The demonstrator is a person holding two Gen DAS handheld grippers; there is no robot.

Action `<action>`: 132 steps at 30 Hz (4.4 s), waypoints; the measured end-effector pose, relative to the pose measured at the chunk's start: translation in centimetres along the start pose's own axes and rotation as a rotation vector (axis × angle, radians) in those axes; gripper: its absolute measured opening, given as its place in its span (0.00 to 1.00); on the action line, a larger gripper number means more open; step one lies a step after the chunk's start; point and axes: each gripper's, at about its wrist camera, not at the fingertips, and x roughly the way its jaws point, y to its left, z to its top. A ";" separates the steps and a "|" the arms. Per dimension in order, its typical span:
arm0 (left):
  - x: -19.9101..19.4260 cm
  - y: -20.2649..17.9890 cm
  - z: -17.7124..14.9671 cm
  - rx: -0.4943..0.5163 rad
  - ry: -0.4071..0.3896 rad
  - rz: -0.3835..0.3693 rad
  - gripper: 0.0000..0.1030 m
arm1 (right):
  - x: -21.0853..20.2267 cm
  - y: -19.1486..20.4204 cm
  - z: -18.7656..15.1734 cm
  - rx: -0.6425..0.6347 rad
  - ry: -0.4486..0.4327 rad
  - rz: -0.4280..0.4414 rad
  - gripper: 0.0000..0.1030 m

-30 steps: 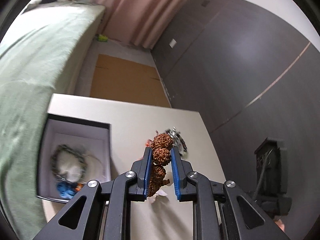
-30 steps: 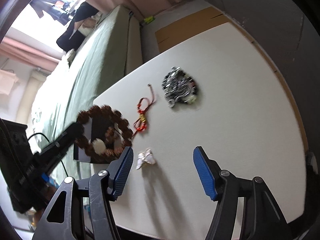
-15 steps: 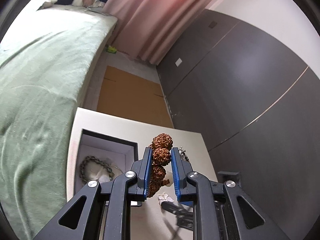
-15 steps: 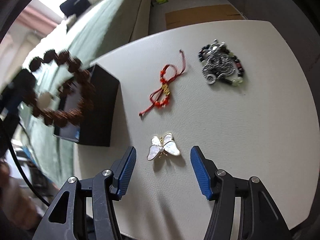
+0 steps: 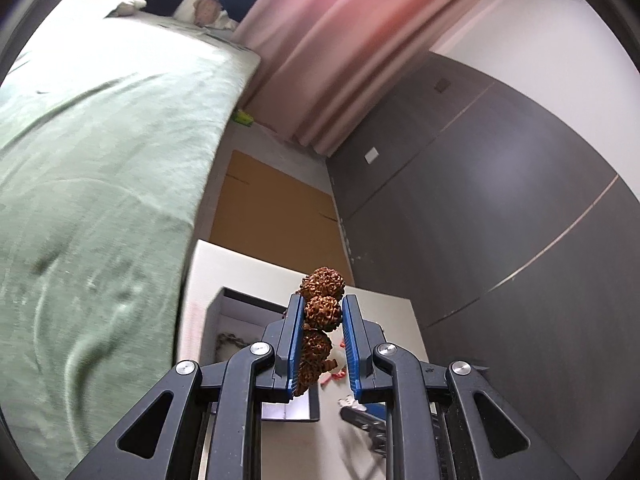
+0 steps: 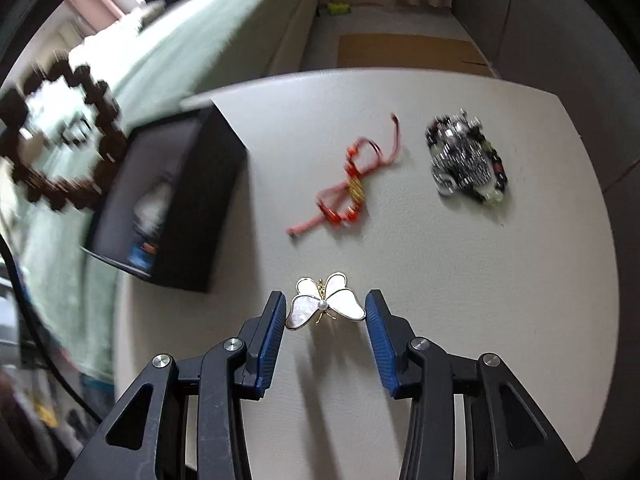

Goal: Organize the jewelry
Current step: 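Carry the brown bracelet and butterfly brooch over the black box and open both tools, then lower the left tool onto the red string bracelet and close on it, then close the right tool on the silver pendant chain while the left tool holds the red string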

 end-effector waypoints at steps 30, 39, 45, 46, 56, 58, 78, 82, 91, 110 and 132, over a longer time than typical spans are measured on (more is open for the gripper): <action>0.6 1.9 0.7 -0.061 0.032 -0.011 0.19 | -3.6 1.7 3.3 0.166 -0.242 0.273 0.62; 4.5 2.0 -0.8 -0.105 0.150 0.086 0.31 | -4.5 -0.8 2.7 0.205 -0.242 0.258 0.62; 4.0 2.1 -1.0 -0.110 0.116 0.103 0.46 | -5.7 -3.1 2.3 0.241 -0.258 0.233 0.62; 4.0 1.9 -1.1 -0.107 0.114 0.095 0.49 | -6.0 -3.6 2.2 0.252 -0.262 0.232 0.62; 6.2 -1.6 -2.4 -0.015 0.162 0.066 0.54 | -7.8 -8.3 1.2 0.339 -0.292 0.196 0.62; 6.8 -2.7 -2.8 0.015 0.174 0.059 0.54 | -8.0 -9.0 1.0 0.356 -0.292 0.189 0.62; 18.0 -9.5 -5.1 0.200 0.377 0.201 0.47 | -7.3 -15.7 1.5 0.469 -0.240 0.171 0.62; 19.9 -9.7 -5.5 0.227 0.391 0.251 0.45 | -7.0 -15.7 1.9 0.472 -0.235 0.189 0.62; 24.0 -8.3 -7.5 0.258 0.481 0.357 0.16 | -5.8 -15.4 2.7 0.471 -0.220 0.219 0.62; 14.9 -6.8 -4.2 0.160 0.287 0.119 0.07 | -3.3 -12.0 4.5 0.382 -0.257 0.196 0.49; 10.0 -2.8 -0.2 0.033 0.182 0.084 0.07 | 1.4 -8.1 6.1 0.227 -0.325 -0.149 0.35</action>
